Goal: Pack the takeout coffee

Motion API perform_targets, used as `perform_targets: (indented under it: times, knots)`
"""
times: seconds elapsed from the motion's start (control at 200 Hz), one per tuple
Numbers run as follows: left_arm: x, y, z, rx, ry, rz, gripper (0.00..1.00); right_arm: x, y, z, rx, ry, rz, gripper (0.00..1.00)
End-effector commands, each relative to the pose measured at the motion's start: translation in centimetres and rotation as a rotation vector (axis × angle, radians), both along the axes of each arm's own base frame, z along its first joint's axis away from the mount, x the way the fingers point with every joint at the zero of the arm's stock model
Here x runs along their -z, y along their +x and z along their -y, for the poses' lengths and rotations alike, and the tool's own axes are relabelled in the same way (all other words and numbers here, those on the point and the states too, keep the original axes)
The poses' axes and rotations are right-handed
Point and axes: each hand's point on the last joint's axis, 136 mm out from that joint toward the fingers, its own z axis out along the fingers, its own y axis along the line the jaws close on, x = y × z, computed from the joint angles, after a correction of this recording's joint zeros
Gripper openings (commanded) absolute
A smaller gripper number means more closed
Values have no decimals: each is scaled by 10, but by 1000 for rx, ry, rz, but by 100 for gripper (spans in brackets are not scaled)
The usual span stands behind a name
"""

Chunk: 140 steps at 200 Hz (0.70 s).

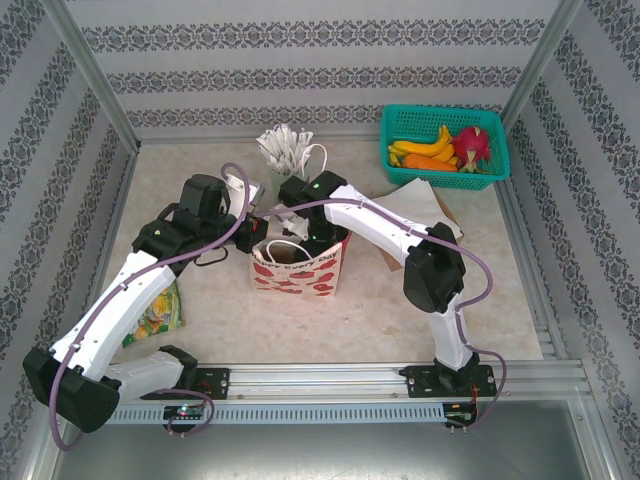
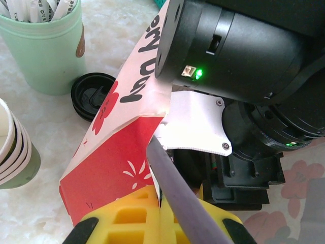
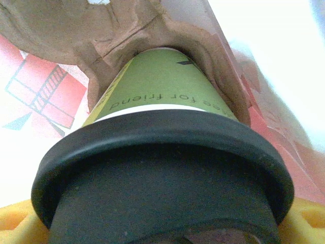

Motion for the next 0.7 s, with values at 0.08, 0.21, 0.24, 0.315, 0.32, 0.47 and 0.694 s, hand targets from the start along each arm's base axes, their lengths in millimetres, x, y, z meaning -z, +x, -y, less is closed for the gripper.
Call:
perform_targets:
  times: [0.08, 0.21, 0.24, 0.315, 0.32, 0.47, 0.694]
  knots:
    - [-11, 4, 4, -5, -36, 68, 0, 61, -19, 19, 28, -157, -142, 41]
    - [-6, 3, 2, -16, -31, 61, 0, 70, -23, 22, 33, -174, -159, 41]
    - [-5, 3, 2, -18, -32, 62, 0, 71, -24, 21, 36, -173, -164, 41]
    - [-6, 2, 1, -20, -32, 66, 0, 71, -25, 21, 41, -173, -169, 41]
    - [-6, 2, 1, -19, -31, 67, 0, 70, -25, 21, 41, -171, -168, 41]
    - [-9, 1, 1, -18, -33, 75, 0, 58, -23, 15, 45, -131, -151, 41]
    - [-6, 1, 0, -20, -30, 67, 0, 45, -22, 10, 41, -98, -132, 43]
